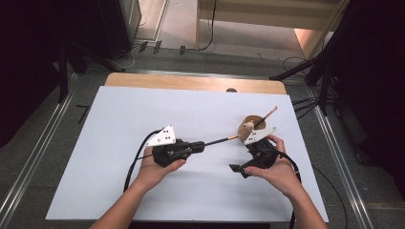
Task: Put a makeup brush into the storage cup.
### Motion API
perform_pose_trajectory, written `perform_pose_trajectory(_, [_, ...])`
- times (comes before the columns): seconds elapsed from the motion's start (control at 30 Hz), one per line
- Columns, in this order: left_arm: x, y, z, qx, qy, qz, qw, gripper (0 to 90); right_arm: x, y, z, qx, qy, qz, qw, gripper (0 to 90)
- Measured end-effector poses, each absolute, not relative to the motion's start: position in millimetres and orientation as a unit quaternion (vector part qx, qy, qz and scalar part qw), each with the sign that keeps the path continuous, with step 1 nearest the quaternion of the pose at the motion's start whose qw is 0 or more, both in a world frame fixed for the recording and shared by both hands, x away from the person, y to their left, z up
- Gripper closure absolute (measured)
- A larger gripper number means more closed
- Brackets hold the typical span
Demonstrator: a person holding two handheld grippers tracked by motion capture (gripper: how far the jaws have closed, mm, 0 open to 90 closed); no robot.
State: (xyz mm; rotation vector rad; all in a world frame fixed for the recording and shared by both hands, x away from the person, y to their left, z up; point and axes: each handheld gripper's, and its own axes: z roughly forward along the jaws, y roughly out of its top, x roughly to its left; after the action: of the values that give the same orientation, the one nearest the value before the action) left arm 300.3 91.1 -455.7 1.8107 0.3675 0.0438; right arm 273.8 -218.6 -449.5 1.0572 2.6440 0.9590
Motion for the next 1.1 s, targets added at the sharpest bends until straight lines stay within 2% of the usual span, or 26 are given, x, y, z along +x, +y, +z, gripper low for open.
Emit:
perform_pose_trajectory(0.4, [302.2,95.0,-454.5,0.778,0.165,0.025,0.605,85.9,270.4,-208.9,-457.6,0.377,0.852,0.359,0.058,0.0])
perform_pose_trajectory(1.1, [302.8,97.7,-452.1,0.768,0.175,0.042,0.614,85.9,261.4,-215.8,-460.9,0.456,0.728,0.511,0.014,0.0])
